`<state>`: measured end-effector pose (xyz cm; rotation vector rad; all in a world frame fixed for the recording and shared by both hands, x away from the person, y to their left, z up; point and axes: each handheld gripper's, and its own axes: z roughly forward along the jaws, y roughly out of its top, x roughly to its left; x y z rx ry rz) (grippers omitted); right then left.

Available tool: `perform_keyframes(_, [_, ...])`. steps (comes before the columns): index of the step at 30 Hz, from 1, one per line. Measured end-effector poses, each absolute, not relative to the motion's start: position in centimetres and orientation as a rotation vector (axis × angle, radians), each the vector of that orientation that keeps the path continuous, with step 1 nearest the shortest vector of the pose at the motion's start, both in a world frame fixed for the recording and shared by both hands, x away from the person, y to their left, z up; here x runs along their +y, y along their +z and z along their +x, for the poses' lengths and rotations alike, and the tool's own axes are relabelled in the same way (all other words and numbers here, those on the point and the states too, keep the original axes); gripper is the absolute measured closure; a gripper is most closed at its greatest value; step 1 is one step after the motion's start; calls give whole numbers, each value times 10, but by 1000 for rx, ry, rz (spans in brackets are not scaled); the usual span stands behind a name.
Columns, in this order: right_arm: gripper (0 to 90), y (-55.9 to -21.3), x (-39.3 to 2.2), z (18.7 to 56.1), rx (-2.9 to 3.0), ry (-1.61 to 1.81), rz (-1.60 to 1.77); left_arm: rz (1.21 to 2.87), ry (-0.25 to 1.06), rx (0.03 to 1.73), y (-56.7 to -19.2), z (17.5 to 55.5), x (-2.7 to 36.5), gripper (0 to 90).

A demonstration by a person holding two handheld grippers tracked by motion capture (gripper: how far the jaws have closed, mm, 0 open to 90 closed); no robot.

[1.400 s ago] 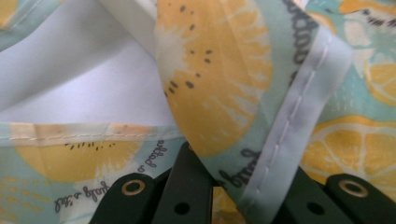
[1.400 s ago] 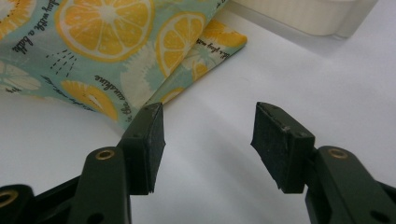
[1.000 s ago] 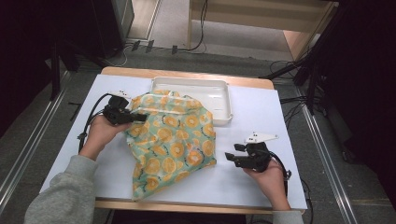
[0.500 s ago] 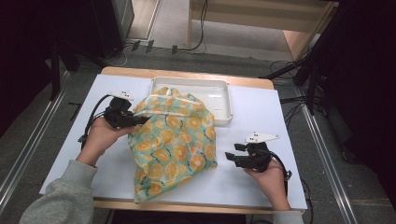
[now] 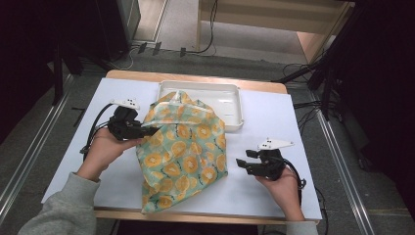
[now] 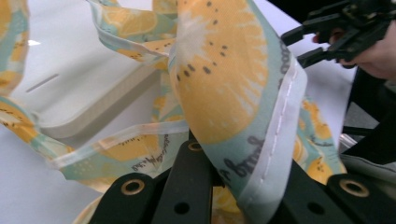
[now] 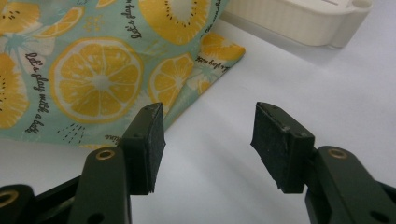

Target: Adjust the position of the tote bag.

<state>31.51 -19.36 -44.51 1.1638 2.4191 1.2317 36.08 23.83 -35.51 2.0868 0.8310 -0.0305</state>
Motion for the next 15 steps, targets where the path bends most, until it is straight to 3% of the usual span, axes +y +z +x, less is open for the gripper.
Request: perform_keyframes(15, [453,-442,-196,314,2399,1252,1167,2095,-59,729,-351,330,213,900])
